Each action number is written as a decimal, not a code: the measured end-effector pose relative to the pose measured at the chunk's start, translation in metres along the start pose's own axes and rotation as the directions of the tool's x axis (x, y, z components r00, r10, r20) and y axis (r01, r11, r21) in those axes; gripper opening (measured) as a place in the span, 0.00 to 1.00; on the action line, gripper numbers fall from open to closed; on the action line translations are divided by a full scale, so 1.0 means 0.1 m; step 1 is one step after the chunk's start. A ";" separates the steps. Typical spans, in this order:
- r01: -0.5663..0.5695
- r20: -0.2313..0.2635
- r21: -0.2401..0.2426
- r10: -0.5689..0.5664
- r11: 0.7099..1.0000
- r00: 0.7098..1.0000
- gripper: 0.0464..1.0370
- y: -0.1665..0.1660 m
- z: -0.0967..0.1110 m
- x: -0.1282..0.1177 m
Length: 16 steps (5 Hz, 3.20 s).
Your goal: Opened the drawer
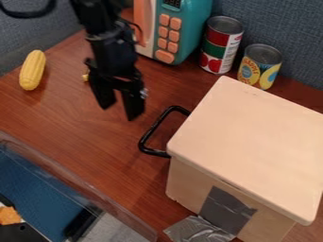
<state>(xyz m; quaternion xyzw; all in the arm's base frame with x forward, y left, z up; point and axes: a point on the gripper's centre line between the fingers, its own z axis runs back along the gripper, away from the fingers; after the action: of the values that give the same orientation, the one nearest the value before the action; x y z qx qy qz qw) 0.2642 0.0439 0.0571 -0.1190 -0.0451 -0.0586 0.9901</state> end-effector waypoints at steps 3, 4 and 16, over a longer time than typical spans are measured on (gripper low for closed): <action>-0.003 0.000 0.029 0.003 1.000 1.000 0.96 -0.19 -0.31 0.13; -0.022 -0.001 0.027 0.022 0.999 1.000 0.93 -0.19 -0.36 0.12; 0.097 -0.052 0.222 -0.087 0.970 0.995 0.93 0.59 0.58 -0.12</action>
<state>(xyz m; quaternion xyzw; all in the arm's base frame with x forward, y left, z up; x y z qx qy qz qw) 0.2555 0.1156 0.0980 -0.0030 -0.0363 -0.1015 0.9942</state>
